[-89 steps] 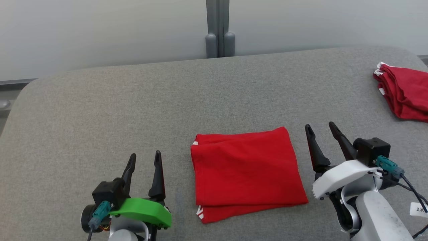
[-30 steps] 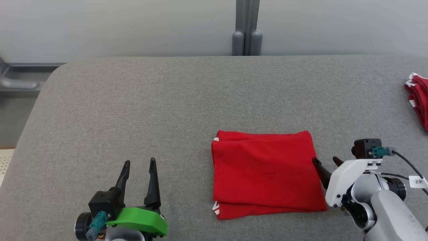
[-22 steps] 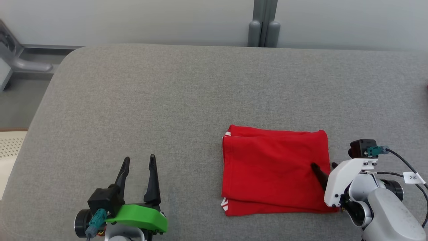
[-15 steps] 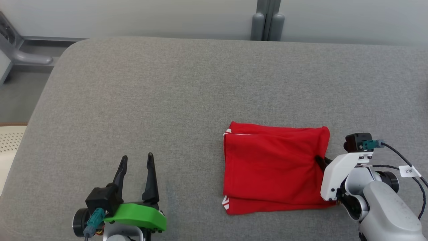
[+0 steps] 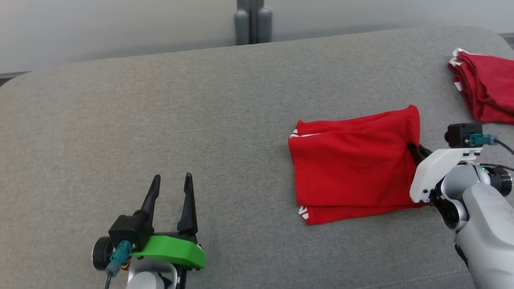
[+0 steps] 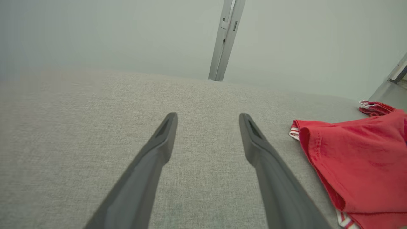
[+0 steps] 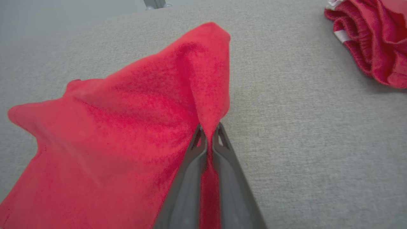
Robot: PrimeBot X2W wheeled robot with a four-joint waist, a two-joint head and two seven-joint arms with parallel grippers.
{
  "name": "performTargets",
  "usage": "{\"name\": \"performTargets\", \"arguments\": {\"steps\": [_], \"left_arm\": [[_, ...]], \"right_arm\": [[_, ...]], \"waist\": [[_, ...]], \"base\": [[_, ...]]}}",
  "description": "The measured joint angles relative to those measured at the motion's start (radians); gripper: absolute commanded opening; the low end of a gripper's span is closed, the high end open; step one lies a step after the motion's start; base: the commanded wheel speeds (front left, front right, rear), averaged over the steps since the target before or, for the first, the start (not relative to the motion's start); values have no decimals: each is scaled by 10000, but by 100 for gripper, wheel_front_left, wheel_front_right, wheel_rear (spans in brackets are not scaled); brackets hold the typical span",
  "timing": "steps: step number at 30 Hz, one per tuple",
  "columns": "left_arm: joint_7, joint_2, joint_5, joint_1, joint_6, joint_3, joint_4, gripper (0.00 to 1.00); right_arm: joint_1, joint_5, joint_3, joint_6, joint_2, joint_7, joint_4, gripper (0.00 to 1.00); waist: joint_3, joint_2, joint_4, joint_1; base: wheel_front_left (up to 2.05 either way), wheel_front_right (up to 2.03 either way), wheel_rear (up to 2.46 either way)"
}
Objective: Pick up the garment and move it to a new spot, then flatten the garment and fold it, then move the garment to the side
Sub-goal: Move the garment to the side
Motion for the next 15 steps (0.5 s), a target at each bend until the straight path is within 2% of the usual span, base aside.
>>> {"name": "performTargets", "arguments": {"steps": [6, 15], "left_arm": [[0, 0, 278, -568, -123, -121, -52, 100], [48, 117, 439, -1197, -238, -324, 113, 100]], "right_arm": [[-422, -25, -366, -2, -332, -56, -385, 0], [-984, -13, -570, -2, -23, -382, -552, 0]], "waist": [[313, 0, -1273, 0], [1053, 0, -3040, 0]], "base": [[0, 0, 0], [0, 0, 0]]}}
